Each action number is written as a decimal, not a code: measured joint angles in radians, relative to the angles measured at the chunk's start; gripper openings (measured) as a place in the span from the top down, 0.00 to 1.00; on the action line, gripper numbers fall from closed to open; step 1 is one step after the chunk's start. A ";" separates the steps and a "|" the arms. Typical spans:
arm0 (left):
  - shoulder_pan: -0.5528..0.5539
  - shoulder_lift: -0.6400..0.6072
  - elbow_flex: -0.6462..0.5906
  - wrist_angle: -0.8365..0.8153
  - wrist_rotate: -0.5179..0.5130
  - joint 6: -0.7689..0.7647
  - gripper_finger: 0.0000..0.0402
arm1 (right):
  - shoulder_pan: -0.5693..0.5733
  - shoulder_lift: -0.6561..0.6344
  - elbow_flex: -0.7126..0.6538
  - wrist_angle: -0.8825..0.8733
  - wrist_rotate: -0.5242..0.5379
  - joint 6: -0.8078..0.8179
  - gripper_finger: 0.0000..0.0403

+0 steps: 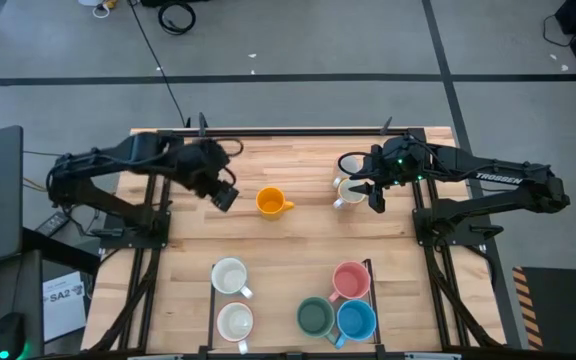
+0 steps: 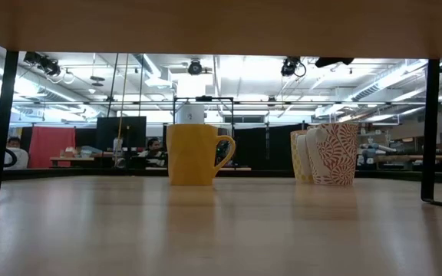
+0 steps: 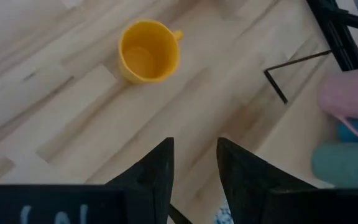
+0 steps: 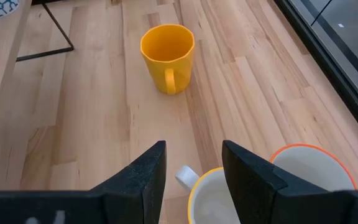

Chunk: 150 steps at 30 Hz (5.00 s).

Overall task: Place coffee mugs
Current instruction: Put the yellow mug on the shelf

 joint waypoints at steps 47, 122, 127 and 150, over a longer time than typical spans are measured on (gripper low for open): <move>0.369 0.241 -0.186 0.157 0.128 0.401 0.68 | 0.000 0.000 0.000 0.000 0.000 0.001 0.60; 0.175 0.319 -0.560 0.748 0.103 0.141 0.87 | 0.000 0.000 0.000 0.000 0.007 0.001 0.60; 0.175 0.319 -0.560 0.749 0.104 0.141 0.93 | 0.000 0.000 0.000 0.000 0.007 0.001 0.60; 0.175 0.296 -0.503 0.700 0.110 0.201 0.93 | 0.000 0.000 0.000 -0.001 0.008 0.001 0.60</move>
